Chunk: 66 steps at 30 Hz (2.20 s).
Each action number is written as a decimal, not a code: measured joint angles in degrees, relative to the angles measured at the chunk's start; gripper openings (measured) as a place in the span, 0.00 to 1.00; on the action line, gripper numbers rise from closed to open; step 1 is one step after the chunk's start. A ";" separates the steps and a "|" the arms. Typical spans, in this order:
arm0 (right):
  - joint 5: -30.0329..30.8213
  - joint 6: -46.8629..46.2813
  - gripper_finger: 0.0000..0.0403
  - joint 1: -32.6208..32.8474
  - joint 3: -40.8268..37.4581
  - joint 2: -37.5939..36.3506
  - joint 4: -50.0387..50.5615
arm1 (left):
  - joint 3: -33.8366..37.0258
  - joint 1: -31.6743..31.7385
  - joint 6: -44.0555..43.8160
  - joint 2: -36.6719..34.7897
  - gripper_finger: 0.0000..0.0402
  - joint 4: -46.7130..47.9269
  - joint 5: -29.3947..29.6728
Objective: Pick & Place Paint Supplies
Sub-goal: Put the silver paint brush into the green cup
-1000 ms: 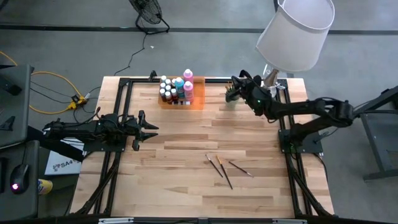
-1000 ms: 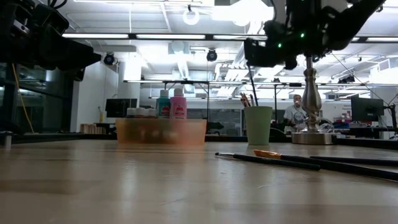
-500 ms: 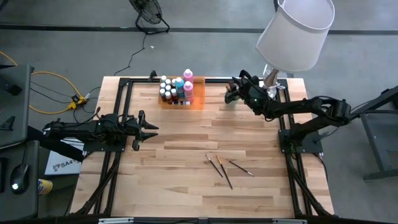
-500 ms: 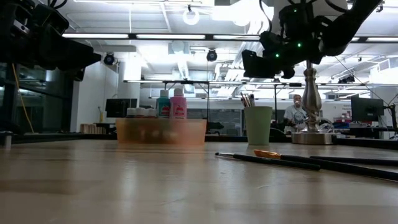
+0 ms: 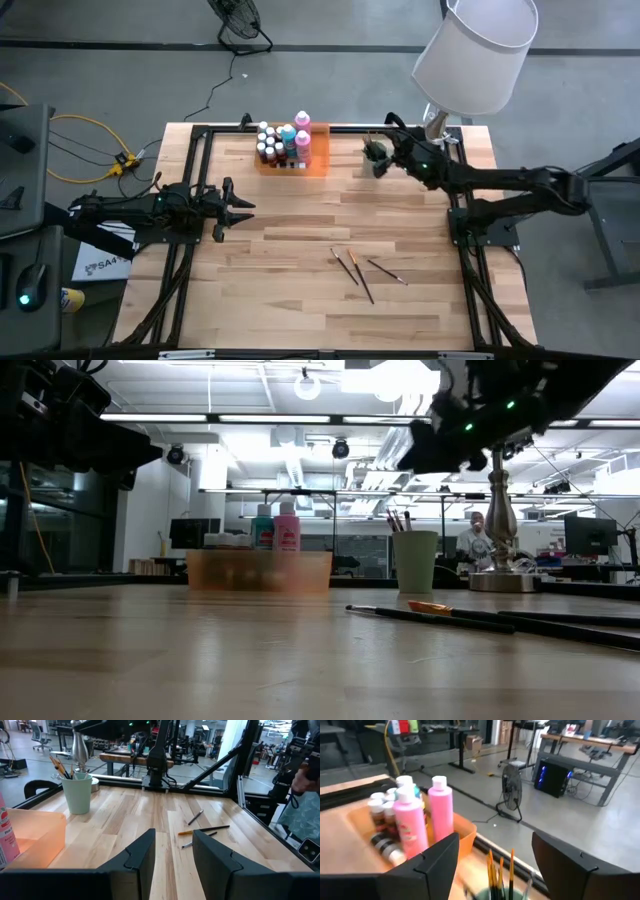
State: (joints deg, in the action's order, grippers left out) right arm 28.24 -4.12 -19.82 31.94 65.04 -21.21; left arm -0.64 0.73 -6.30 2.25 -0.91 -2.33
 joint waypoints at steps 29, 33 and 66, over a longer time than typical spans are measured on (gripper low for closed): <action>-9.88 -29.48 0.57 32.39 0.02 -21.64 45.34 | 0.00 0.00 -0.01 -0.01 0.31 0.00 0.00; -18.89 -37.79 0.57 35.28 0.02 -21.64 48.48 | 0.00 0.01 -0.01 -0.01 0.31 0.00 0.00; -32.72 -60.17 0.57 56.78 7.53 4.29 57.00 | 0.00 0.01 0.01 -0.01 0.31 -0.01 -0.01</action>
State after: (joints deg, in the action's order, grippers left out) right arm -4.48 -64.29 36.95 39.47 69.33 35.79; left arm -0.64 0.73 -6.29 2.24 -0.91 -2.33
